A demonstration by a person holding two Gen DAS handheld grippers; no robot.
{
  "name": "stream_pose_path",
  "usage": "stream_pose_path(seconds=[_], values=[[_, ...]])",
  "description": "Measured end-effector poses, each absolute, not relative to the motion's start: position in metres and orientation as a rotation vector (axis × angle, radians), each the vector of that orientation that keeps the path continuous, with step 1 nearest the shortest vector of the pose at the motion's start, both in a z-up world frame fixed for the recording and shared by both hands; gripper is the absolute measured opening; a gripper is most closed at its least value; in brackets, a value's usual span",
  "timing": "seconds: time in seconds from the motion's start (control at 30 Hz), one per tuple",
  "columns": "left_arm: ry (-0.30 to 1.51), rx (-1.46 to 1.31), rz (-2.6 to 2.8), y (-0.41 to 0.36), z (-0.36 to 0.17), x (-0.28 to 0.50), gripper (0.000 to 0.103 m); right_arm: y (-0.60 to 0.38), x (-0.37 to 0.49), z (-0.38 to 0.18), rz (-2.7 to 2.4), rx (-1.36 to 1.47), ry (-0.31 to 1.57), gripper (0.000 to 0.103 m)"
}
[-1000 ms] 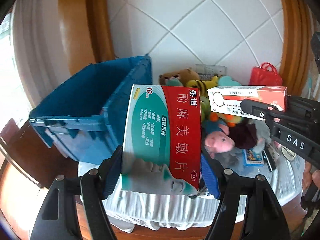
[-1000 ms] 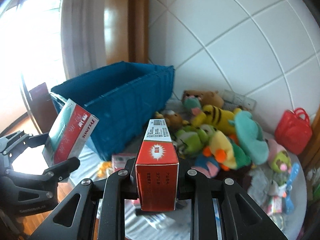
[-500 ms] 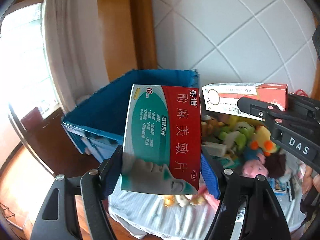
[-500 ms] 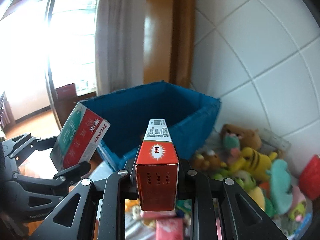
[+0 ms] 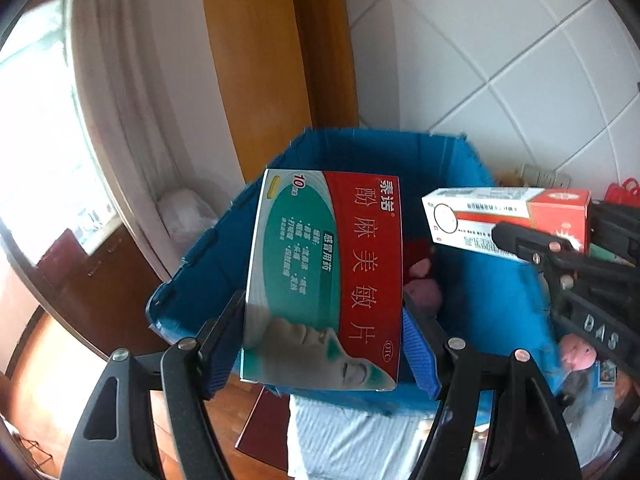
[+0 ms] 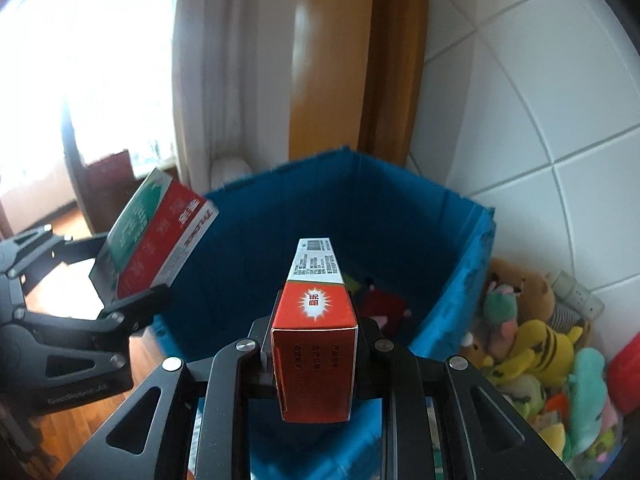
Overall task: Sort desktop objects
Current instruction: 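Carry both medicine boxes over the blue crate with both tools, then open both tools to drop the medicine boxes into the crate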
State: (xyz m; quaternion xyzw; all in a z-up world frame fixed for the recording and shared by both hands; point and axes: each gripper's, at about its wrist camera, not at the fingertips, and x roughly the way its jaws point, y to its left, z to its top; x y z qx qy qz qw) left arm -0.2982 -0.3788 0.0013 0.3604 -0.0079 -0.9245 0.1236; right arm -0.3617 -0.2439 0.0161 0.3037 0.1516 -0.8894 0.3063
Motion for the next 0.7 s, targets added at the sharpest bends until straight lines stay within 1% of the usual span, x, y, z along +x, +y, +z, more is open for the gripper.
stream_pose_path(seconds=[0.17,0.33,0.43,0.6,0.63,0.67,0.7], values=[[-0.007,1.230,-2.681,-0.412,-0.036,-0.343,0.071,-0.278,-0.395,-0.020,-2.337,0.983,0.426,0.022],[-0.013,1.341,-2.676,-0.423,-0.060,-0.366,0.071,-0.287,-0.412,-0.060,-2.333,1.130,0.483,0.022],[-0.021,1.376,-2.683,-0.424,-0.066,-0.373,0.071,-0.282,-0.420,-0.071,-2.341,1.184,0.468,0.023],[-0.017,1.425,-2.696,-0.423,-0.074,-0.383,0.072,-0.279,-0.423,-0.071,-2.379,1.166,0.464,0.023],[-0.023,1.431,-2.699,-0.422,-0.075,-0.384,0.074,-0.278,-0.423,-0.071,-2.387,1.163,0.463,0.024],[-0.026,1.435,-2.699,-0.422,-0.075,-0.385,0.079,-0.279,-0.422,-0.070,-2.394,1.158,0.469,0.026],[-0.026,1.435,-2.697,-0.423,-0.075,-0.385,0.082,-0.280,-0.421,-0.069,-2.400,1.154,0.474,0.036]])
